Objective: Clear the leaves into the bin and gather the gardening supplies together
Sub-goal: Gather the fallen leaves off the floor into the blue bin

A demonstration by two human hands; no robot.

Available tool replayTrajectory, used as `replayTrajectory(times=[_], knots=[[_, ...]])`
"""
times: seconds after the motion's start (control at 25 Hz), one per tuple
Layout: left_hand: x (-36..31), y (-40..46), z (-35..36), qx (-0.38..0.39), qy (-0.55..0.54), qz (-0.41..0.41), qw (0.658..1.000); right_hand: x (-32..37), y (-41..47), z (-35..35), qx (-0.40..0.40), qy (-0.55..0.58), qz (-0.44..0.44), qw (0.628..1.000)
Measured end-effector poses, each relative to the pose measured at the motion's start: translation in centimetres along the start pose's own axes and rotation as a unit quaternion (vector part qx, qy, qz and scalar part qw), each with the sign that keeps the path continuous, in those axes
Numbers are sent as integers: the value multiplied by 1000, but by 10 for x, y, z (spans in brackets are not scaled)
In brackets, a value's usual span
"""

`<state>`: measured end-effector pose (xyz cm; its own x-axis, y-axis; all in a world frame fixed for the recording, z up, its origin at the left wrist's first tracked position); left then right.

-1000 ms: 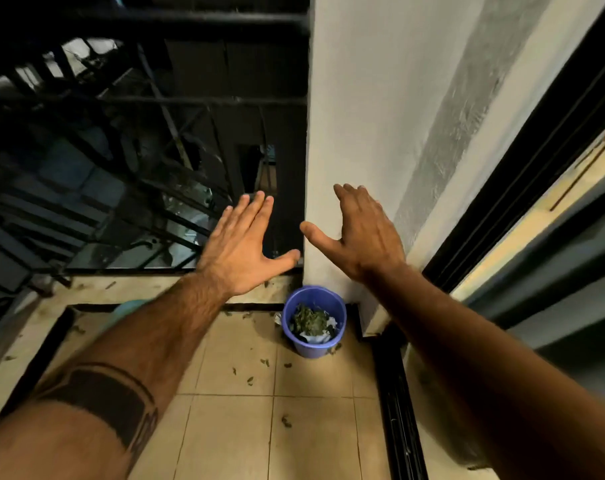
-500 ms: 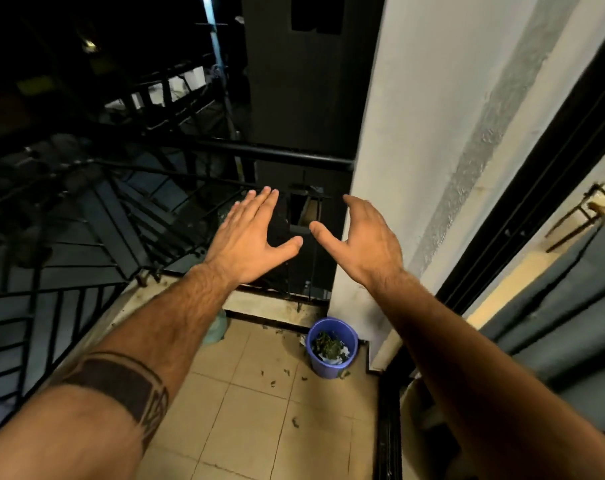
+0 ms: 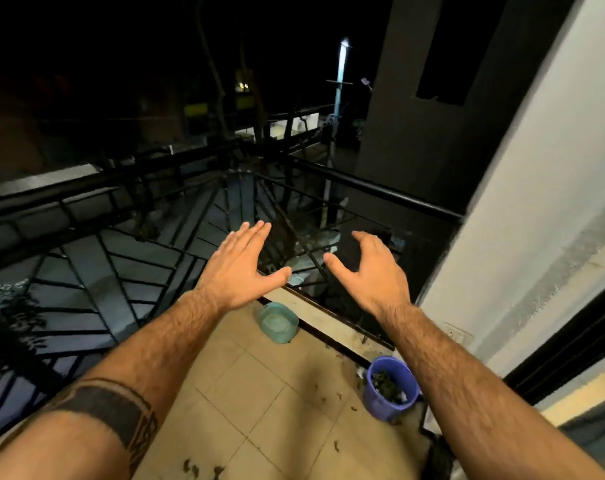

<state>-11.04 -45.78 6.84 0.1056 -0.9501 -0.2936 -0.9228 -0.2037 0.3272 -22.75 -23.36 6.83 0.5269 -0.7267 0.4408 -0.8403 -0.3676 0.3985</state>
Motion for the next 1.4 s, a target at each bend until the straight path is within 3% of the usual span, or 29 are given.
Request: replayTrajectory(times=[0.24, 0.44, 1.08, 1.24, 1.4], knots=[[126, -101, -56, 6, 11, -31, 999, 126, -59, 65, 52, 8, -13, 999], [188, -154, -76, 24, 11, -67, 997, 200, -95, 108, 80, 16, -12, 997], [312, -221, -131, -23, 86, -181, 979, 347, -52, 212, 177, 33, -168, 969], [356, -225, -139, -5, 80, -197, 977, 372, -57, 234, 160, 11, -164, 973], [413, -215, -150, -3, 48, -153, 987, 395, -60, 251, 138, 6, -112, 984]])
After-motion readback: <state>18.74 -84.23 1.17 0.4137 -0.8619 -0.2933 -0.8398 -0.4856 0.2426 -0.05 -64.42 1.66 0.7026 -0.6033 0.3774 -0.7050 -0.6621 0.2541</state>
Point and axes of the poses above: each hand's wrist, its own y-axis towards the middle knuckle, its own z-axis out of the palm, x = y × z, the point moved 1 cm from there along y, towards the middle knuckle, and after that the axes turned 2 degrees about z, right-handed, at the moved point
